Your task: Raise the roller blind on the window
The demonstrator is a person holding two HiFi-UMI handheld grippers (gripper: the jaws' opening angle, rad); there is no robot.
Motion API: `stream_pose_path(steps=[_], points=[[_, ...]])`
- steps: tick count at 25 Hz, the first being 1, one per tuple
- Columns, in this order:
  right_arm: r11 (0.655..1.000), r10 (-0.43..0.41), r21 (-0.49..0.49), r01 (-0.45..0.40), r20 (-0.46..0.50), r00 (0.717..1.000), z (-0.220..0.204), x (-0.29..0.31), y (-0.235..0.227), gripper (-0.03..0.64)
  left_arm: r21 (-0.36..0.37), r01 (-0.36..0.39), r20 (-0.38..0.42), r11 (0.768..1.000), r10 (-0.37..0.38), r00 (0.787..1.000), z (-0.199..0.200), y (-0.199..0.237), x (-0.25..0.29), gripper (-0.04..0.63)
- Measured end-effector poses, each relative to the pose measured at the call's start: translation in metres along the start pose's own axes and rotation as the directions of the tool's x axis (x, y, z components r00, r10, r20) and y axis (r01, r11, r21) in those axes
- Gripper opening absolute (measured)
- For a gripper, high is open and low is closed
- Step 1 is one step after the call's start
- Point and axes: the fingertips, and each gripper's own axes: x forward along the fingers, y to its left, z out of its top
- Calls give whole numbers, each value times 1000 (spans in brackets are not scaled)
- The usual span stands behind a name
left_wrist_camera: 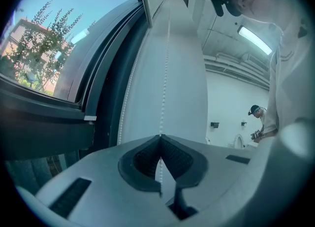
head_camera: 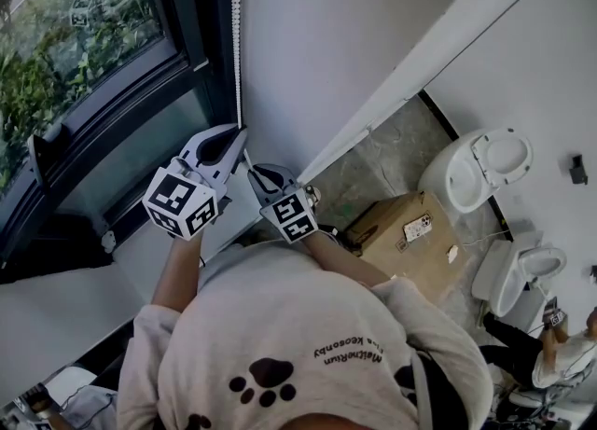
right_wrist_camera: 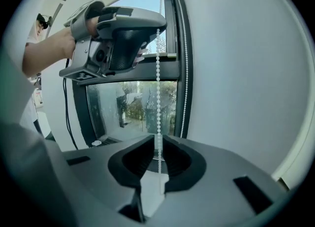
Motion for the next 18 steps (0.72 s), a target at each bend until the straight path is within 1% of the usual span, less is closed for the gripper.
stream_pose_path(steps=[2, 5, 8, 10, 13, 16, 18], points=[[1000, 14, 5, -14, 13, 1000, 8, -6, 2, 114, -1, 3, 3, 1000, -3, 1000, -1, 0, 0, 8], [1000, -1, 23, 0, 76, 997, 35, -23, -1, 123, -3, 9, 6, 1000, -9, 1000, -1, -1, 0, 8], [999, -37, 29, 33, 148, 988, 77, -48, -7, 123, 5, 14, 4, 1000, -14, 1000, -1, -1, 2, 8], [998, -54, 40, 46, 233, 971, 113, -68, -9, 123, 9, 14, 4, 1000, -14, 1000, 0, -1, 2, 8], [996, -81, 53, 67, 347, 934, 165, -96, -14, 121, 10, 14, 7, 1000, -14, 1000, -1, 0, 2, 8], [996, -84, 34, 77, 419, 904, 210, -115, -15, 121, 12, 14, 9, 1000, -14, 1000, -1, 0, 2, 8], [997, -79, 13, 82, 445, 892, 234, -120, -15, 118, 10, 16, 11, 1000, -16, 1000, -1, 0, 2, 8]])
